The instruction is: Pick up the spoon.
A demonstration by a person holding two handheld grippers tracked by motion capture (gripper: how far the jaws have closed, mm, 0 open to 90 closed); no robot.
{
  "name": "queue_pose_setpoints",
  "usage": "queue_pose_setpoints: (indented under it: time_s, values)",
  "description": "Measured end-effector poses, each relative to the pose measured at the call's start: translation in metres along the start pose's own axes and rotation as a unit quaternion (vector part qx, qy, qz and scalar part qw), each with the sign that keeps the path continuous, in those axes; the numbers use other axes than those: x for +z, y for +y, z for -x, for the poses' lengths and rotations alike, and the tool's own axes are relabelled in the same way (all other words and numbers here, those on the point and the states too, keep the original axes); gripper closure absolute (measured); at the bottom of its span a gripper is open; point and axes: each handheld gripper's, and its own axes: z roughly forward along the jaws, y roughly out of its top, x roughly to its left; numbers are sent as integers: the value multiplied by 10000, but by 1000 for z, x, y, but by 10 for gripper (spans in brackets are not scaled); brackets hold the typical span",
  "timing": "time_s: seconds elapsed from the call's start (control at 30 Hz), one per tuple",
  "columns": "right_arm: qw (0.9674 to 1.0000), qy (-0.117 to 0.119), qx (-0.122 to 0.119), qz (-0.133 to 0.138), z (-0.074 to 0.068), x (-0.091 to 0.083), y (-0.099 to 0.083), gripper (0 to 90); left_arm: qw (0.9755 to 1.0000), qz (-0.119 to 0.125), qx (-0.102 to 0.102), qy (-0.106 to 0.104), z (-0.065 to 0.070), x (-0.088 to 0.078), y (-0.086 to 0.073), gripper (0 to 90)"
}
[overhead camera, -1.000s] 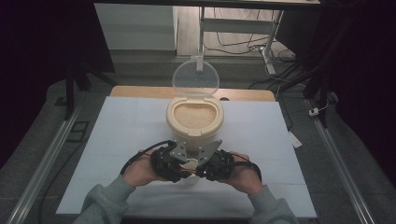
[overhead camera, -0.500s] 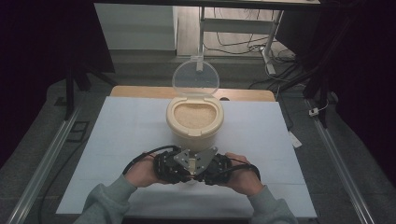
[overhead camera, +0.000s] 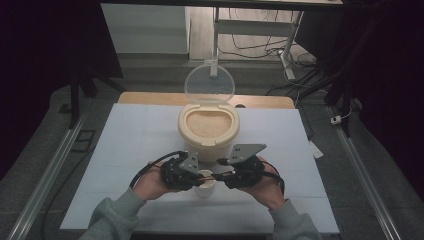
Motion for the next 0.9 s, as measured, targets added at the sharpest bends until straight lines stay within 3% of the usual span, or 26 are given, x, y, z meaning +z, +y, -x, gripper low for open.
queue_pose_setpoints:
  time_s: [0.1, 0.13, 0.2, 0.3, 0.37, 0.53, 0.9]
  values:
    - [9979, -331, 455, 330, 5, -11, -8, 440, 9998, 160, -49, 134, -1, -2, -1, 778]
    - [9979, -331, 455, 330, 5, -11, -8, 440, 9998, 160, -49, 134, -1, -2, -1, 778]
    - [9934, -521, 810, 627, 12, -21, -16, 410, 9993, 280, -73, 250, -1, -4, -2, 778]
    - [9891, -579, 1110, 773, 16, -25, -22, 381, 9988, 358, -107, 302, -1, -5, -3, 778]
    - [9880, -582, 1180, 810, 17, -25, -24, 372, 9984, 406, -125, 371, -1, -6, -3, 778]
    - [9786, -550, 1679, 1058, 18, -23, -33, 317, 9970, 551, -201, 511, -1, -7, -5, 778]
    - [9752, -398, 1918, 1027, 9, -4, -34, 314, 9925, 908, -233, 781, 2, -10, -6, 779]
